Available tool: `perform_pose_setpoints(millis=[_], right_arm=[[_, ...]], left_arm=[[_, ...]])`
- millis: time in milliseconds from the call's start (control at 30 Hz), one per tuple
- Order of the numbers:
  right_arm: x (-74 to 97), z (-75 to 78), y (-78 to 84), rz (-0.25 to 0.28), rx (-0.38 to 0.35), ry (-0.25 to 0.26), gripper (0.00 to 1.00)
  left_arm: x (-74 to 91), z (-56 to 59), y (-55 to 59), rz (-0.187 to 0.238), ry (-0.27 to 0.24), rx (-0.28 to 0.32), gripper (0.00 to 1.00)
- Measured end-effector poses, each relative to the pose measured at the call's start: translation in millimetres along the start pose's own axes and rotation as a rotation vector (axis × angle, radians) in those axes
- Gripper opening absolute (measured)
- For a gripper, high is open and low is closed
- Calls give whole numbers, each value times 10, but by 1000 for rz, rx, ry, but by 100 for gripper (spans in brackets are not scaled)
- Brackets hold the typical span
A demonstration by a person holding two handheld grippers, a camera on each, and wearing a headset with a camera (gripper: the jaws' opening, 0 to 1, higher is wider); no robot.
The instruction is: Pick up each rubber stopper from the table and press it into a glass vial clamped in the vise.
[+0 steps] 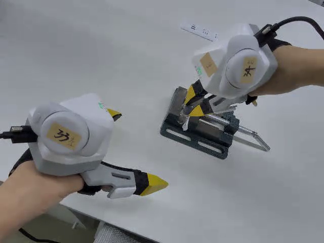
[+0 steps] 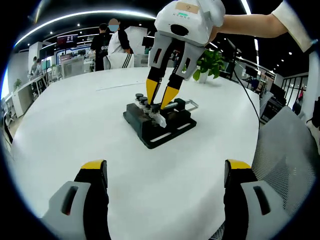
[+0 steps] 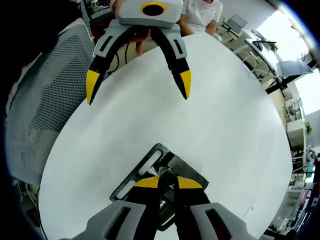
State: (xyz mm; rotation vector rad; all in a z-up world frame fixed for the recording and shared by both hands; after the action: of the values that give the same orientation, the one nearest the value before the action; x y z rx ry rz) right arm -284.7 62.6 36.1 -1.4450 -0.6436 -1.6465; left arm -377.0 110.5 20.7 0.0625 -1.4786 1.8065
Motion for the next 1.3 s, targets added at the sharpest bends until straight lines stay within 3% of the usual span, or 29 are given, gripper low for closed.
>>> perform_pose_setpoints(millis=[167, 233, 300, 467, 600, 933, 1133, 1300], right_arm=[[-6, 5, 2, -9, 1, -10, 4], [-3, -9, -17, -32, 45, -18, 4], [-12, 4, -14, -48, 29, -21, 4], [-9, 0, -24, -45, -119, -18, 3], [-24, -2, -12, -46, -193, -7, 3], [-16, 4, -23, -75, -324, 42, 2], [-19, 4, -19, -95, -353, 78, 3], [0, 15, -9, -42, -369, 76, 4]], left_arm=[[1, 1, -12, 4, -1, 3, 96], [3, -2, -11, 5, -2, 3, 96], [2, -8, -7, 4, -2, 6, 96], [-9, 2, -21, 9, 0, 5, 96], [-12, -4, -25, 11, 2, 6, 96], [-20, 15, -25, 17, 7, 10, 96], [-19, 12, -22, 19, 7, 13, 96], [-13, 15, -27, 18, 7, 12, 95]])
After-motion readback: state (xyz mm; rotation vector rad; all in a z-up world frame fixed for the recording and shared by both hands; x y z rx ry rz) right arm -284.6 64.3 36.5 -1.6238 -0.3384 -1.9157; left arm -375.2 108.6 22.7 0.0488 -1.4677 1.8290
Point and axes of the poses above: the centre of the closed fingertips' face, and the gripper's own axes: x roughly backward along the fingers, z roughly to its right, y roughly out of its underside, the point moved 1 cm from there along x, roughly backward along the fingers, and after that the axes turned 12 degrees about x, right-handed, at the moved point
